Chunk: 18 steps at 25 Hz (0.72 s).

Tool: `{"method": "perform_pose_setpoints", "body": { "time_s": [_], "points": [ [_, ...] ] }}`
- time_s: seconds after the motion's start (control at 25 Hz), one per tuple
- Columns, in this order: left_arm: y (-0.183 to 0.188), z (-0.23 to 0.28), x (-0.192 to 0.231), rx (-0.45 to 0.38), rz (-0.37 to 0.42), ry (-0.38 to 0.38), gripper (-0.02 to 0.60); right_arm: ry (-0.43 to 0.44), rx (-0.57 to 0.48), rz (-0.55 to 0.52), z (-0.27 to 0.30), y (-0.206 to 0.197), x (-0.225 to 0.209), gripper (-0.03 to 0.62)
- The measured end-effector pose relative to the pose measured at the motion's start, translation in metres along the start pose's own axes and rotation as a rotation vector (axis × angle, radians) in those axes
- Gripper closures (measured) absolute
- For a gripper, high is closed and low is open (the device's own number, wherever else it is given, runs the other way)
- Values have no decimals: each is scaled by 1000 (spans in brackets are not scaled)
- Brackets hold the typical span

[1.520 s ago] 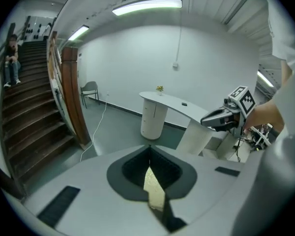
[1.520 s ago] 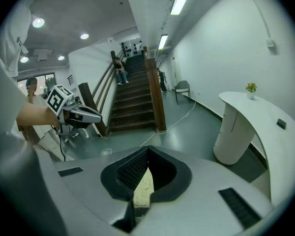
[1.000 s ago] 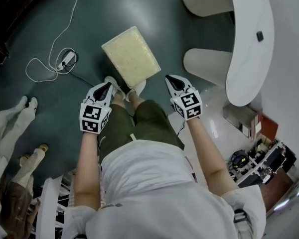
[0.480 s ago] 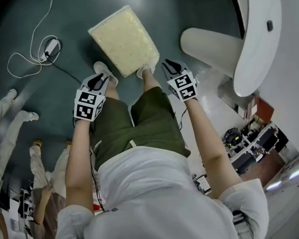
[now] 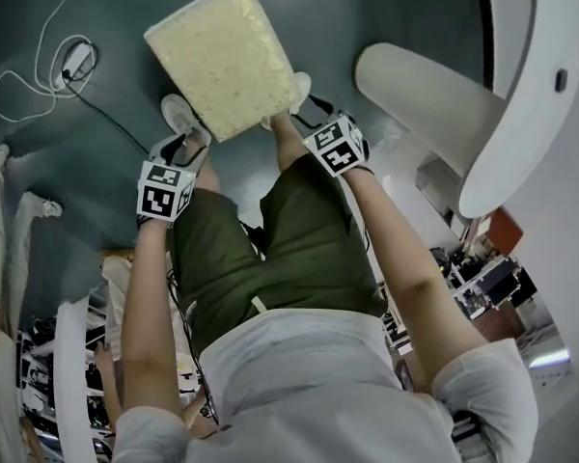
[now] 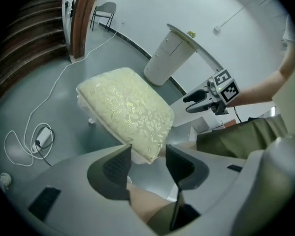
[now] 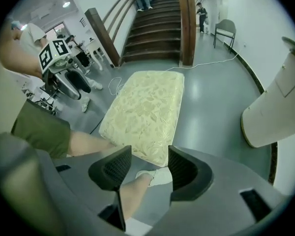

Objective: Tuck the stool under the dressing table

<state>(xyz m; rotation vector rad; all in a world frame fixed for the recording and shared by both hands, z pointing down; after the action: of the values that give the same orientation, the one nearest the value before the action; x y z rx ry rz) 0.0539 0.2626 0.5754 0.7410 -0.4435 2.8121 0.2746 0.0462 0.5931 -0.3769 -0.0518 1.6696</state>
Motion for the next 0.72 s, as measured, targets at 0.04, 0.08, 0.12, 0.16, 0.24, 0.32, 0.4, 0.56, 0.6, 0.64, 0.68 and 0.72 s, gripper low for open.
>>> {"method": "perform_pose_setpoints", "body": {
  "time_s": [0.04, 0.08, 0.12, 0.16, 0.24, 0.32, 0.4, 0.56, 0.6, 0.64, 0.68, 0.72],
  "points": [
    [-5, 10, -1, 15, -13, -1, 371, 14, 13, -12, 9, -4, -2, 361],
    [-10, 20, -3, 30, -24, -2, 362, 28, 26, -21, 17, -7, -5, 351],
    [-15, 29, -5, 44, -35, -4, 354, 40, 40, -29, 24, -11, -7, 341],
    [-20, 38, -7, 56, -46, -6, 348, 51, 53, -38, 31, -15, -9, 332],
    [-29, 56, -9, 81, -63, -7, 341, 73, 80, -57, 44, -21, -12, 306],
    [-36, 74, -8, 104, -68, -3, 327, 93, 104, -80, 56, -25, -13, 290],
    [-41, 89, -5, 123, -69, 8, 321, 103, 121, -105, 66, -29, -12, 286],
    [-49, 112, 2, 163, -89, 14, 308, 74, 149, -136, 79, -28, -19, 278],
    [-50, 117, 3, 163, -97, 14, 308, 71, 168, -148, 82, -29, -20, 278],
    [-51, 121, 3, 157, -104, 15, 308, 69, 186, -163, 85, -31, -21, 278],
    [-51, 123, 4, 146, -108, 17, 308, 69, 198, -175, 87, -33, -20, 278],
    [-52, 125, 5, 136, -108, 18, 308, 66, 201, -180, 90, -35, -19, 282]
  ]
}}
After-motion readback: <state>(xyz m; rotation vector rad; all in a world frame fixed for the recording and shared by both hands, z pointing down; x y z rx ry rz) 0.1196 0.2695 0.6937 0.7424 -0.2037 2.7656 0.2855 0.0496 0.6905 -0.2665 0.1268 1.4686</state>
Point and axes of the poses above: the fingertips, and each gripper's own axes: z forward along the fingers, x to its left, y out of its top, the point moved 9 cm from there along -z, backward along the fingers, and after that the axes turned 1 degree about -z, right-handed, at the moved point
